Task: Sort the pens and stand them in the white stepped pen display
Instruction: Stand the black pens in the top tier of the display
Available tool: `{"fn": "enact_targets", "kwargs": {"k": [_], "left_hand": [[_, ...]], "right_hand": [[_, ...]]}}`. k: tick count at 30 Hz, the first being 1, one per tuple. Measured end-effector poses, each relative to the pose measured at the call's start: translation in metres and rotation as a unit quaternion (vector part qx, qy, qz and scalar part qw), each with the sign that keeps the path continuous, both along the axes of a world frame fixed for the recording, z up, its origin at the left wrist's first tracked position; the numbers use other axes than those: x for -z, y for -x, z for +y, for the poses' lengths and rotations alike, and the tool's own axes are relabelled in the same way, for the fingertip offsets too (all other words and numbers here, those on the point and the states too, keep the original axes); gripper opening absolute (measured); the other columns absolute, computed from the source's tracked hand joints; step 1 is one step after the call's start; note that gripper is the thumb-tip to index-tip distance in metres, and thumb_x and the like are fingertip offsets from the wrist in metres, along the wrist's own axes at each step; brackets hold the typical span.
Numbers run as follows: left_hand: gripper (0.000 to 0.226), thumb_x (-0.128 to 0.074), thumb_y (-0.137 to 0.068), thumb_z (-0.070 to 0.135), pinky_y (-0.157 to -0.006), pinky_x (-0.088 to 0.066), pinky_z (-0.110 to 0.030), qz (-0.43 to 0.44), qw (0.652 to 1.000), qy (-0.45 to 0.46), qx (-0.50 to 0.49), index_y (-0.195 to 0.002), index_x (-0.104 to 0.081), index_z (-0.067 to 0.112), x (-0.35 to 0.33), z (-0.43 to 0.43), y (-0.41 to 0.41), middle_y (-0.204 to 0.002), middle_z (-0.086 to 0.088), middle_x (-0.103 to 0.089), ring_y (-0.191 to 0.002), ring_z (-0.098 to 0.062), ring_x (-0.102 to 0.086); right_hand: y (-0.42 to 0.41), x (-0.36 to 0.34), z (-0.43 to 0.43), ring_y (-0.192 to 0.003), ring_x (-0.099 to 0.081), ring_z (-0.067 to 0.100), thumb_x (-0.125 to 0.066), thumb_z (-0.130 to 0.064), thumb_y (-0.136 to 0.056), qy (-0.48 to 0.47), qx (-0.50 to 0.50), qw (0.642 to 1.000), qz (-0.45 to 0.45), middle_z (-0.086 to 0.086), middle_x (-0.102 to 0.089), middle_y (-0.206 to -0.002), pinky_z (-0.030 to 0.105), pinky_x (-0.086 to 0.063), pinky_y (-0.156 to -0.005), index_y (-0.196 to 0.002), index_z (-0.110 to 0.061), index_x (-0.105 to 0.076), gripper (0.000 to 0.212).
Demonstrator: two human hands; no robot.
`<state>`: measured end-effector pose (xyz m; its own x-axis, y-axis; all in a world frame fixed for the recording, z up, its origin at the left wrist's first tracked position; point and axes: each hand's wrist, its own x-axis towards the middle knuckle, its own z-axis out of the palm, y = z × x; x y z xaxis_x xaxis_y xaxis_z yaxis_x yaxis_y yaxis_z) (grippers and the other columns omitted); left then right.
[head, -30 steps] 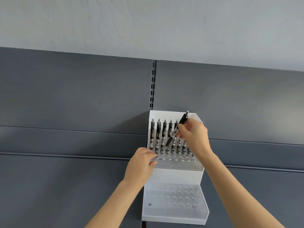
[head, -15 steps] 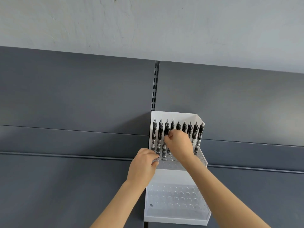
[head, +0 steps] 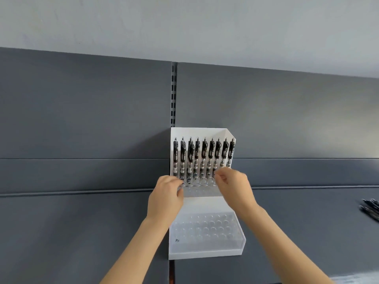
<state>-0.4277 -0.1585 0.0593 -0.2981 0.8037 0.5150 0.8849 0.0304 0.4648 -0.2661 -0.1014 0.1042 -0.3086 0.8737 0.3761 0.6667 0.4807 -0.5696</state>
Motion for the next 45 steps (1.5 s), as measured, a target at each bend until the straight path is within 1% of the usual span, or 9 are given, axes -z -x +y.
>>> {"fn": "enact_targets", "kwargs": {"k": [2,5,7,9,12,16,18,30,45], "left_hand": [[0.027,-0.051,-0.092,0.013,-0.088,-0.043,-0.023,0.024,0.999,0.018,-0.029,-0.115,-0.064,0.01,-0.004,-0.004,-0.008,-0.117,0.001,-0.062,-0.118,-0.014,-0.049],[0.027,-0.076,-0.07,0.007,-0.085,-0.053,-0.038,0.116,0.991,0.027,-0.06,-0.097,-0.071,0.004,-0.003,-0.009,-0.033,-0.102,-0.011,-0.069,-0.1,-0.029,-0.064],[0.036,-0.082,-0.059,0.004,-0.081,-0.054,-0.043,0.135,0.99,0.023,-0.035,-0.094,-0.073,0.006,0.004,-0.01,-0.06,-0.1,-0.013,-0.069,-0.095,-0.032,-0.066],[0.034,-0.084,-0.054,0.007,-0.076,-0.056,-0.035,0.147,0.989,0.02,0.004,-0.086,-0.074,0.011,0.009,-0.01,-0.089,-0.092,-0.006,-0.071,-0.086,-0.026,-0.068],[0.028,-0.086,-0.051,0.015,-0.071,-0.053,-0.024,0.152,0.985,0.065,0.038,-0.077,-0.075,0.016,0.012,-0.01,-0.134,-0.079,0.002,-0.071,-0.075,-0.017,-0.068],[0.037,-0.05,-0.093,0.024,-0.105,-0.034,-0.03,0.133,0.979,0.135,0.069,-0.129,-0.055,0.015,0.009,-0.007,-0.199,-0.128,0.0,-0.058,-0.121,-0.019,-0.051],[0.041,-0.038,-0.098,0.027,-0.11,-0.026,-0.026,0.138,0.978,0.131,0.083,-0.137,-0.045,0.019,0.011,-0.003,-0.228,-0.138,0.005,-0.049,-0.129,-0.014,-0.041],[0.04,-0.039,-0.098,0.028,-0.109,-0.026,-0.022,0.113,0.962,0.194,0.158,-0.137,-0.043,0.021,0.023,0.025,-0.368,-0.14,0.008,-0.046,-0.132,-0.01,-0.036],[0.038,-0.041,-0.097,0.025,-0.1,-0.039,-0.026,0.049,0.942,0.232,0.238,-0.132,-0.049,0.015,0.049,0.166,-0.485,-0.133,0.003,-0.052,-0.126,-0.014,-0.042]], "right_hand": [[-0.023,0.004,-0.005,-0.082,-0.063,0.033,-0.045,-0.014,-0.093,-0.015,0.004,1.0,-0.011,0.016,-0.068,-0.083,0.039,-0.052,-0.07,-0.093,0.0,-0.064,0.023],[-0.061,0.013,-0.01,-0.082,-0.055,0.027,-0.042,-0.02,-0.094,-0.003,0.012,0.996,-0.088,0.004,-0.061,-0.08,0.031,-0.038,-0.059,-0.085,-0.011,-0.06,0.022],[-0.089,0.019,-0.011,-0.106,-0.052,0.023,-0.041,-0.025,-0.096,0.018,0.018,0.988,-0.154,-0.002,-0.061,-0.105,0.029,-0.042,-0.076,-0.106,-0.019,-0.059,0.022],[-0.119,0.028,-0.011,-0.126,-0.041,0.021,-0.038,-0.03,-0.098,0.05,0.028,0.976,-0.208,-0.002,-0.049,-0.136,0.031,-0.039,-0.097,-0.136,-0.015,-0.042,0.041],[-0.169,0.039,-0.013,-0.135,-0.031,0.02,-0.035,-0.033,-0.099,0.08,0.036,0.966,-0.242,-0.005,-0.033,-0.148,0.033,-0.033,-0.106,-0.146,-0.02,-0.027,0.049],[-0.237,0.045,-0.015,-0.138,-0.026,0.019,-0.033,-0.033,-0.1,0.109,0.056,0.959,-0.255,-0.005,-0.028,-0.151,0.033,-0.028,-0.108,-0.147,-0.021,-0.023,0.05],[-0.268,0.048,-0.017,-0.138,-0.027,0.019,-0.034,-0.034,-0.1,0.118,0.061,0.958,-0.254,-0.004,-0.028,-0.151,0.034,-0.028,-0.108,-0.147,-0.021,-0.024,0.05],[-0.423,0.06,-0.012,-0.136,-0.032,0.019,-0.039,-0.033,-0.099,0.171,0.126,0.957,-0.195,0.0,-0.034,-0.149,0.035,-0.031,-0.111,-0.146,-0.016,-0.026,0.051],[-0.541,0.066,0.079,-0.119,-0.052,0.019,-0.042,-0.029,-0.098,0.211,0.208,0.938,-0.18,0.003,-0.047,-0.136,0.033,-0.044,-0.1,-0.138,-0.017,-0.038,0.042]]}}
